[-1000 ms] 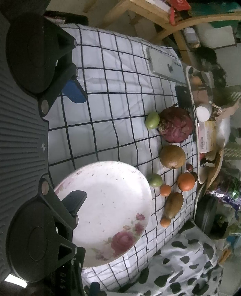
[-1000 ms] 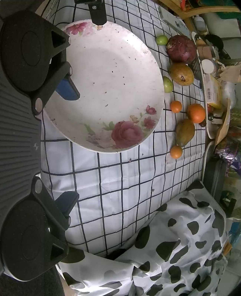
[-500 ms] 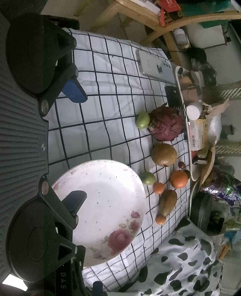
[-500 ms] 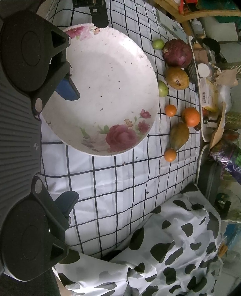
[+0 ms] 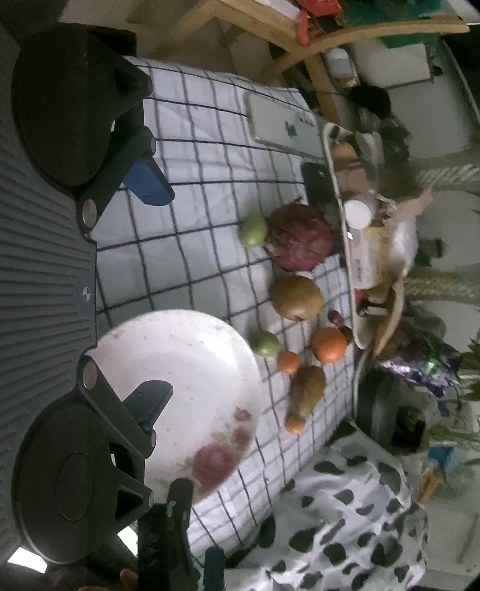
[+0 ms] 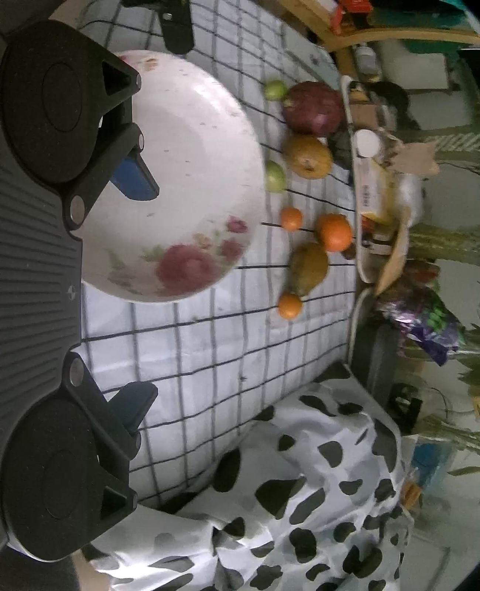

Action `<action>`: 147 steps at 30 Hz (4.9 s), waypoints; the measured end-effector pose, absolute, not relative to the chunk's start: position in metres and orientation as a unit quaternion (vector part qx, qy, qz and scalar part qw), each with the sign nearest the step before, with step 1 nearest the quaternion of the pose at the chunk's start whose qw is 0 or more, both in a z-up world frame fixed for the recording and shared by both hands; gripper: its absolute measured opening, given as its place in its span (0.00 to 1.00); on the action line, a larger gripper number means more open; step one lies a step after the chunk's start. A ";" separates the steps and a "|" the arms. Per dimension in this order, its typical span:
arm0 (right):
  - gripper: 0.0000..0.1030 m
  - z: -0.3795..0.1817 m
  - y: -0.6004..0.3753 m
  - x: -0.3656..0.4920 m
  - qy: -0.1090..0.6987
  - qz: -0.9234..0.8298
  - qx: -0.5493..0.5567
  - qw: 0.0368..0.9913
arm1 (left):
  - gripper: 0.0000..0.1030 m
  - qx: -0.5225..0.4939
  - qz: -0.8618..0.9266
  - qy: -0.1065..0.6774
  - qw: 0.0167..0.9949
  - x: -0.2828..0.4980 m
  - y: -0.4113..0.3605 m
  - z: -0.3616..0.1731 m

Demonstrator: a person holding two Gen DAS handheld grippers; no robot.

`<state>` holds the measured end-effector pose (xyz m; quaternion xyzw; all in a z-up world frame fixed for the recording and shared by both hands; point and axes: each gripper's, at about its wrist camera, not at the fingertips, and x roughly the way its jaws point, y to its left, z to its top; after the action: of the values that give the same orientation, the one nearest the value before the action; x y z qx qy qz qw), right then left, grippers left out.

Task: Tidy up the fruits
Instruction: 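Move both tools toward the fruits beyond the white floral plate, then close the left tool on the red dragon fruit while the right tool approaches a small orange, then grasp the small orange with the right tool while the left tool lifts the dragon fruit, then place the dragon fruit and small orange onto the white floral plate with both tools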

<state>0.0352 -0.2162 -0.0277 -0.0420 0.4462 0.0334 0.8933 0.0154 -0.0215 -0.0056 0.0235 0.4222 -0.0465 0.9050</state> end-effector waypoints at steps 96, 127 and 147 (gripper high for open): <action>0.28 -0.068 -0.245 0.200 0.460 0.132 -0.100 0.873 | 0.61 0.026 -0.160 0.371 0.915 0.140 0.020 0.010; 0.28 -0.052 -0.221 0.090 0.493 0.220 -0.016 0.842 | 0.61 0.071 -0.208 0.421 0.880 0.052 -0.056 -0.032; 0.81 -0.038 -0.224 0.087 0.465 0.224 -0.016 0.856 | 0.74 0.062 -0.201 0.403 0.891 0.054 -0.053 -0.025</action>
<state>0.0866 -0.2238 -0.0381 -0.0162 0.4655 0.2241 0.8560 0.0542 -0.0533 -0.0252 0.0625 0.4032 -0.2008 0.8906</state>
